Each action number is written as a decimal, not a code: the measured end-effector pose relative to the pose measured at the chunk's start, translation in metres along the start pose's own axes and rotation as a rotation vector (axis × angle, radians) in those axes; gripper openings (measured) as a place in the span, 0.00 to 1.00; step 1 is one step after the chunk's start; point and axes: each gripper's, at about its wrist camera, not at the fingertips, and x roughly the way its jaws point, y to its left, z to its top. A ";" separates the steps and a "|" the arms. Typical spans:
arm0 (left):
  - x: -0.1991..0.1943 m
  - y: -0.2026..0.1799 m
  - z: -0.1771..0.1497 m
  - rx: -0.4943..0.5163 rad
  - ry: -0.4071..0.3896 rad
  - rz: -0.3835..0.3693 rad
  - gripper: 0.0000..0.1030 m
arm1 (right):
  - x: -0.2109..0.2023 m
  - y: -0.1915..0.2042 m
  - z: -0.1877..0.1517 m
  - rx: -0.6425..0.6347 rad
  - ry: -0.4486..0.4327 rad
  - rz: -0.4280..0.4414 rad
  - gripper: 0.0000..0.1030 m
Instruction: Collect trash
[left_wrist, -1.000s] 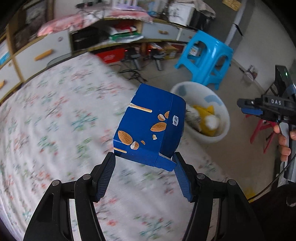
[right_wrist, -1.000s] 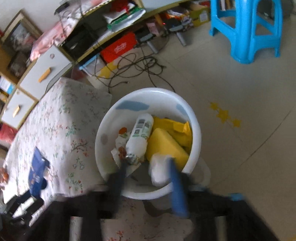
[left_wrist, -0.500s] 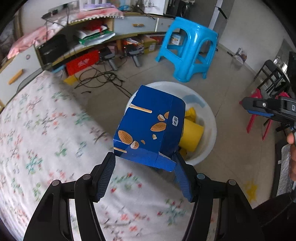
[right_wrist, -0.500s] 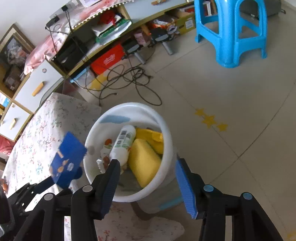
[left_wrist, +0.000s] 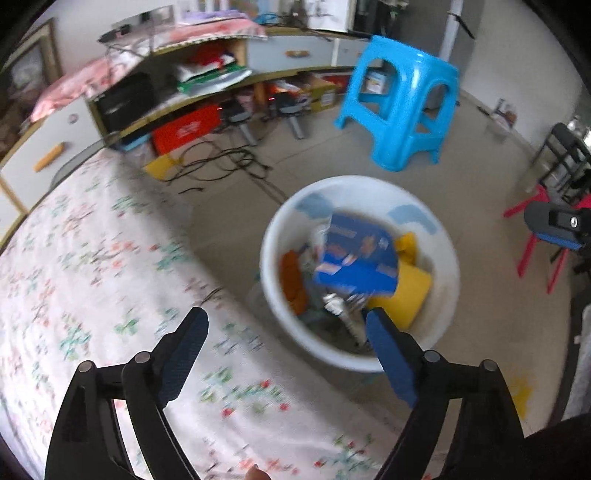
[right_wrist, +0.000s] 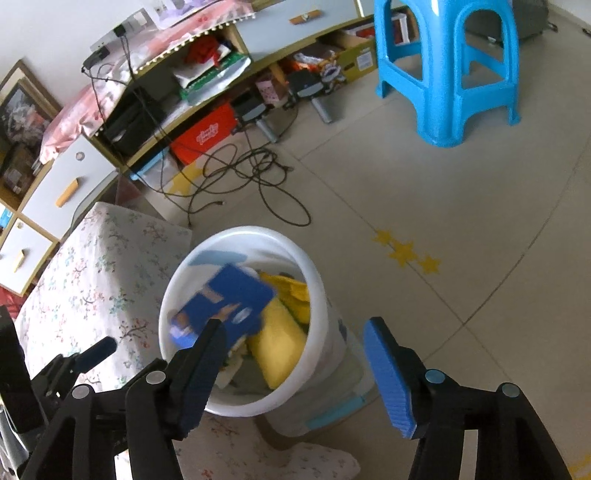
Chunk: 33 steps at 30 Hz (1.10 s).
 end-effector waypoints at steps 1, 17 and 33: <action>-0.003 0.004 -0.003 -0.005 0.000 0.014 0.87 | 0.001 0.003 0.000 -0.010 -0.002 -0.004 0.66; -0.117 0.103 -0.087 -0.248 -0.053 0.226 0.89 | -0.027 0.115 -0.042 -0.222 -0.060 0.008 0.82; -0.164 0.127 -0.187 -0.395 -0.128 0.310 0.90 | -0.046 0.185 -0.166 -0.388 -0.205 0.023 0.88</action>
